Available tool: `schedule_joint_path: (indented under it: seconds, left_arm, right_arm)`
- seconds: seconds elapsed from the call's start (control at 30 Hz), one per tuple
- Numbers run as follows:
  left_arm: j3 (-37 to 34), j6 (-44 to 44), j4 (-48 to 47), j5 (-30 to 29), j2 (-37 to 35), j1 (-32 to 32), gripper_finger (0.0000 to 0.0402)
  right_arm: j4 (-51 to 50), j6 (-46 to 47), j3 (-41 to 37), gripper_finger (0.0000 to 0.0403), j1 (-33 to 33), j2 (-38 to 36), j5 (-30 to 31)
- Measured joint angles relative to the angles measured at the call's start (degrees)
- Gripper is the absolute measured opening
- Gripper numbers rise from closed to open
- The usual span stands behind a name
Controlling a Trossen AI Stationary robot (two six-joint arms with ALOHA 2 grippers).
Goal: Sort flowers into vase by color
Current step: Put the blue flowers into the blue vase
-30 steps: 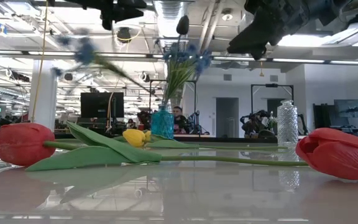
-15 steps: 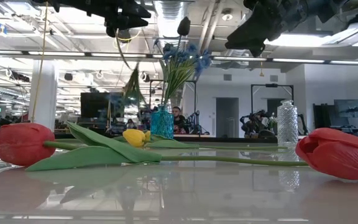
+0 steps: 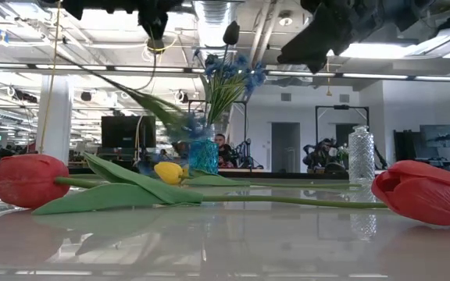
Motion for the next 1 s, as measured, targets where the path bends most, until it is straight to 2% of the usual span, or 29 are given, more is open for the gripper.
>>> schedule_joint_path:
  seconds: [0.33, 0.57, 0.8, 1.0]
  left_arm:
    - [0.0, 4.0, -5.0, 6.7, 3.9, -11.0, 0.0157]
    - [-0.1, 6.4, -17.5, -0.8, 10.4, -16.4, 0.0157]
    - [-0.1, 2.7, -21.8, -3.5, 17.5, -17.4, 0.0157]
    - [-0.1, 5.4, -22.3, -4.4, 21.9, -17.3, 0.0157]
  right_arm:
    - [13.2, -0.1, 0.0, 0.0137, 5.8, 15.3, -0.4]
    - [13.7, -0.1, 0.7, 0.0137, 6.7, 21.1, -0.7]
    - [15.2, -0.1, 0.7, 0.0137, 6.7, 22.2, -0.7]
    - [18.5, -1.5, 0.8, 0.0137, 6.7, 22.1, -0.6]
